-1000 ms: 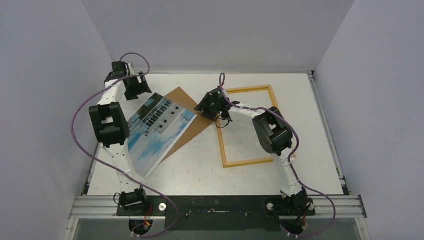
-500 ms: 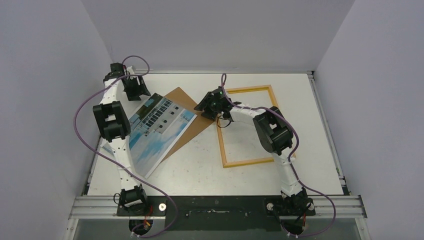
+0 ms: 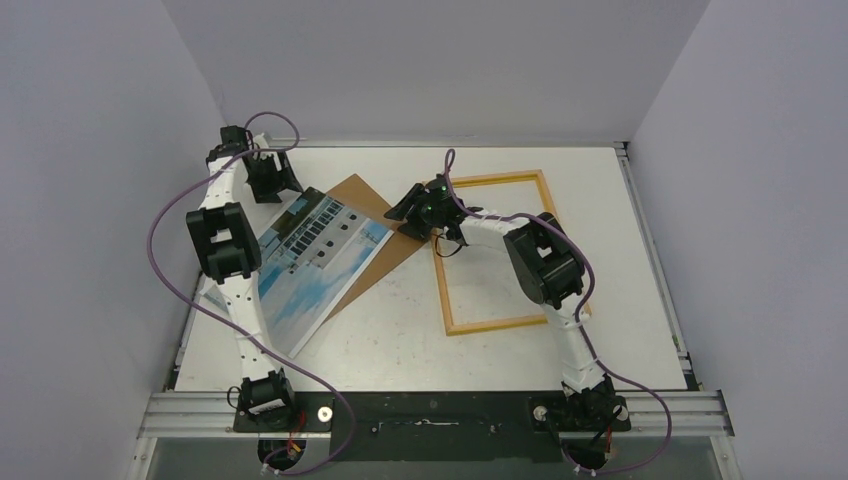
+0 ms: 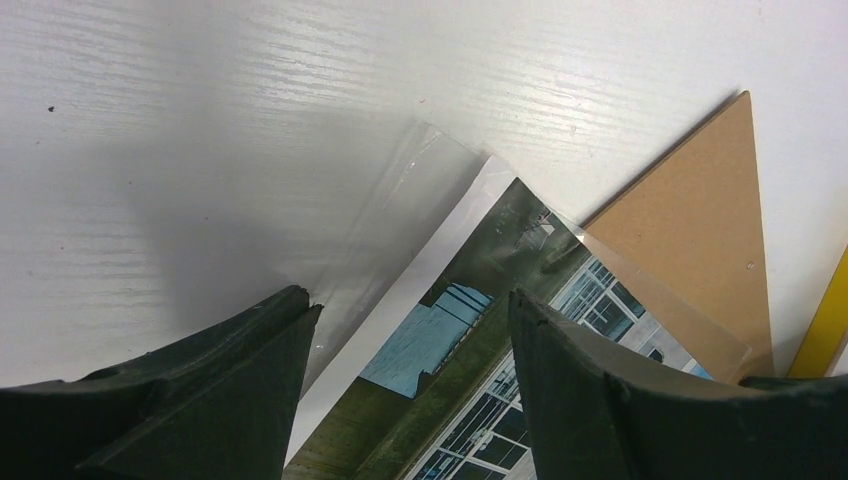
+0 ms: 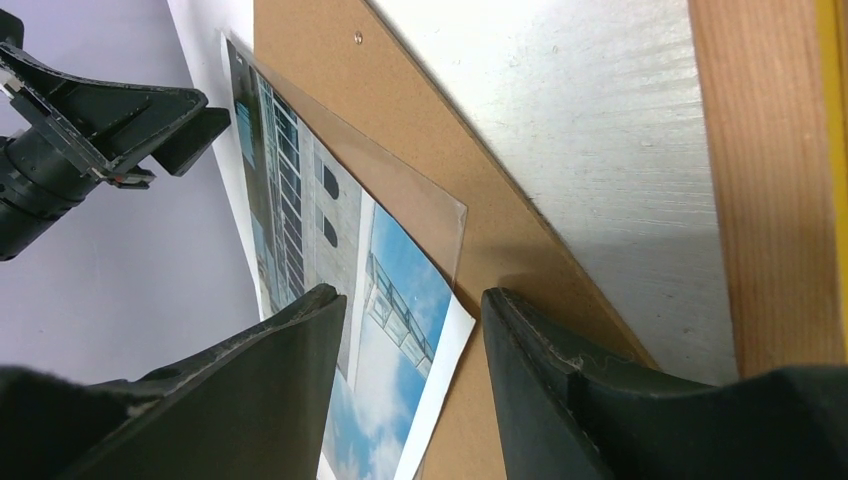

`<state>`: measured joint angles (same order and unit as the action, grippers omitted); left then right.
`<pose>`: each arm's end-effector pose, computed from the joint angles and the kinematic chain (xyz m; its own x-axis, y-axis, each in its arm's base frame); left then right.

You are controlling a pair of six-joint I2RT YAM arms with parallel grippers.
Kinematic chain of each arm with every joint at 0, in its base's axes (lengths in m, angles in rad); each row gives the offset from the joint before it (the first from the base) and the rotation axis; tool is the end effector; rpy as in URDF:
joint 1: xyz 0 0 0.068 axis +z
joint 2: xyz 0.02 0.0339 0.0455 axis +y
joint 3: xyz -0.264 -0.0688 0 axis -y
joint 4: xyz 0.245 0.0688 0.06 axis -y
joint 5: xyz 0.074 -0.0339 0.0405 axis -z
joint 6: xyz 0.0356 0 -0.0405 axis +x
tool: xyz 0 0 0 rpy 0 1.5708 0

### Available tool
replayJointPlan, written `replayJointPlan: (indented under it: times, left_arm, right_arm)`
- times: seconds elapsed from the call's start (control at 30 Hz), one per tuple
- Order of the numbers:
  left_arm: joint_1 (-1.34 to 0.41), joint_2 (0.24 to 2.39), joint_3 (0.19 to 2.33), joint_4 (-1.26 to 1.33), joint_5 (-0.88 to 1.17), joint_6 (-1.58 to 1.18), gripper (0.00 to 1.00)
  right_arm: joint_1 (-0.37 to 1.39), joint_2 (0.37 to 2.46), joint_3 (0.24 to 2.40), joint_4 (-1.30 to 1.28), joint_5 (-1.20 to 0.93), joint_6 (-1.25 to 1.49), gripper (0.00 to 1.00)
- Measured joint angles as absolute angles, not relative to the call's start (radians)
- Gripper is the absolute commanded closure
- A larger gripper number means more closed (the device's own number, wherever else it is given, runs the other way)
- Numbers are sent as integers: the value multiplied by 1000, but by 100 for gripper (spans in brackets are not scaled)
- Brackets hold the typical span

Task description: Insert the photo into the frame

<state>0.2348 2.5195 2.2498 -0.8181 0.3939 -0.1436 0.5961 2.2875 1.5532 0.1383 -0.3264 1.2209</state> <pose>0.5248 0.1115 0.1652 -0.8465 -0.3384 -0.4110 -0.1643 0.9004 -0.4029 0.4112 0.2928 0.1325 -0.8651 0.4884 -0.1146 0.1788 0.5137 0.8391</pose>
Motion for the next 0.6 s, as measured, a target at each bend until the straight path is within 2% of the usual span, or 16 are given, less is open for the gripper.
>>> replayJointPlan:
  times: [0.13,0.3,0.6]
  left_arm:
    - [235,2519,2250,-814,397,-134,30]
    - [236,2519,2249,-813,426,-133,37]
    - [237,2503,2190,-748,487,-146,41]
  right_arm:
    - [596,2289,1553,144,-327,1224,44]
    - [598,2294,1554,157,-327,1229,44]
    - [603,2323,1581,190,-330,1248,44]
